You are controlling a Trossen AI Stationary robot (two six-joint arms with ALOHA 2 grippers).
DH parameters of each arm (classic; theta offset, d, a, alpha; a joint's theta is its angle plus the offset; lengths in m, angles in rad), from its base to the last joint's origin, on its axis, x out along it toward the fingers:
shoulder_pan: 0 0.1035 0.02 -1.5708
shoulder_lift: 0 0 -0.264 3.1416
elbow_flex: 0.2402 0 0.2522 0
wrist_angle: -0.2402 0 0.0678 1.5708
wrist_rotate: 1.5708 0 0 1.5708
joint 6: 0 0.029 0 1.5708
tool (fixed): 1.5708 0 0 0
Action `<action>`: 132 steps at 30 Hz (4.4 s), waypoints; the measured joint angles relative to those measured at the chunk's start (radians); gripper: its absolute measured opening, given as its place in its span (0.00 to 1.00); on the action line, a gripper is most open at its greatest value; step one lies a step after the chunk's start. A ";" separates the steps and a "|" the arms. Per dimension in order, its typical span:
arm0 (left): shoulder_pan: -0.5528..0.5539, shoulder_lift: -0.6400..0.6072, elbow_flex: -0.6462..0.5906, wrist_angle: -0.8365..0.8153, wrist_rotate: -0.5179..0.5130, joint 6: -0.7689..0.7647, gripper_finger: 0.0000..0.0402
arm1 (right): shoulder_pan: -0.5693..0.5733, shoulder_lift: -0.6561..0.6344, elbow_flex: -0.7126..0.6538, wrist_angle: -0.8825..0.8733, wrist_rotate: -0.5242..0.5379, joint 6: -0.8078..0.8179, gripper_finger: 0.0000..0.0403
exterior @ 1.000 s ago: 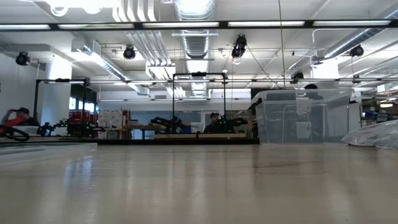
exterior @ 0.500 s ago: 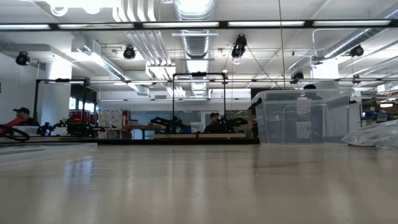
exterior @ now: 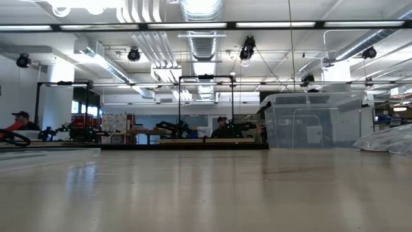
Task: Roll bandage
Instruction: Roll the orange bandage
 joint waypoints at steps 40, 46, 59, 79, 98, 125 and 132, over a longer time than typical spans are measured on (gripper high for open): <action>0.135 0.010 -0.035 -0.098 0.270 -0.241 0.17 | -0.081 0.221 -0.025 0.116 0.284 -0.507 0.56; 0.134 0.010 -0.034 -0.098 0.282 -0.241 0.17 | -0.085 0.223 -0.025 0.085 0.288 -0.550 0.65; 0.134 0.009 -0.033 -0.058 0.302 -0.225 0.17 | -0.088 0.223 -0.020 0.121 0.266 -0.497 0.49; 0.128 -0.338 -0.254 0.257 0.092 0.209 0.54 | -0.051 -0.040 -0.038 -0.036 -0.201 0.142 0.19; 0.139 -0.006 -0.700 1.577 0.290 0.349 0.54 | -0.200 -0.145 -0.175 0.186 -0.322 0.487 0.18; 0.183 0.037 -0.665 1.549 0.265 0.266 0.57 | -0.201 -0.138 -0.163 0.198 -0.091 0.388 0.18; 0.183 0.037 -0.647 1.556 0.268 0.253 0.51 | -0.201 -0.137 -0.163 0.198 -0.091 0.388 0.19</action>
